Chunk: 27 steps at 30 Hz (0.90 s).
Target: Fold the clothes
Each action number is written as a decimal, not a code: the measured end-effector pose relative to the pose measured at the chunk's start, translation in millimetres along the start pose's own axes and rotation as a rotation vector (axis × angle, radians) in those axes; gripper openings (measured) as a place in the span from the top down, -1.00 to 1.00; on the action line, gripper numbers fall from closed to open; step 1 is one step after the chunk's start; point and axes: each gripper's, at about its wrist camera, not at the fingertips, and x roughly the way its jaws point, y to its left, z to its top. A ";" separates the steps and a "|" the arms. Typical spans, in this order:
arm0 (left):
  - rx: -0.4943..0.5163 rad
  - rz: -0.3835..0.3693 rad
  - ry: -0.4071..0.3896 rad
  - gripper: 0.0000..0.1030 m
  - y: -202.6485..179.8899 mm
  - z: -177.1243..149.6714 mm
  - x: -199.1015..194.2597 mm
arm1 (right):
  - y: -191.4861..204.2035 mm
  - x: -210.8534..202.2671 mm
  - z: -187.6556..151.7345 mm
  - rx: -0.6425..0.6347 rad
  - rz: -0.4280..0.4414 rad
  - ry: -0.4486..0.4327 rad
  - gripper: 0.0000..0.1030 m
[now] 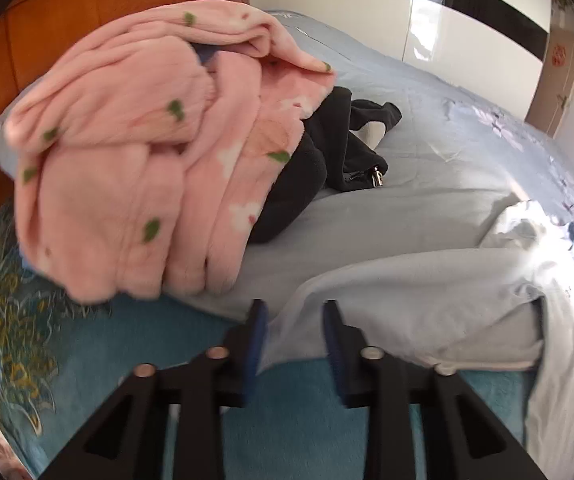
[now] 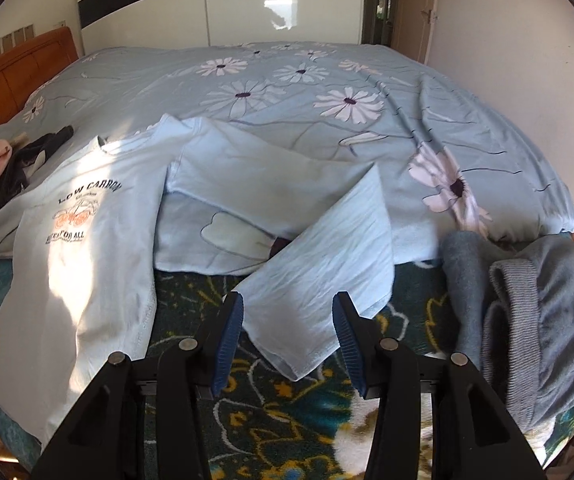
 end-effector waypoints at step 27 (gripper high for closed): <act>-0.091 -0.267 -0.002 -0.08 -26.3 -106.9 -78.2 | -30.9 -96.7 110.8 0.225 0.213 -0.190 0.93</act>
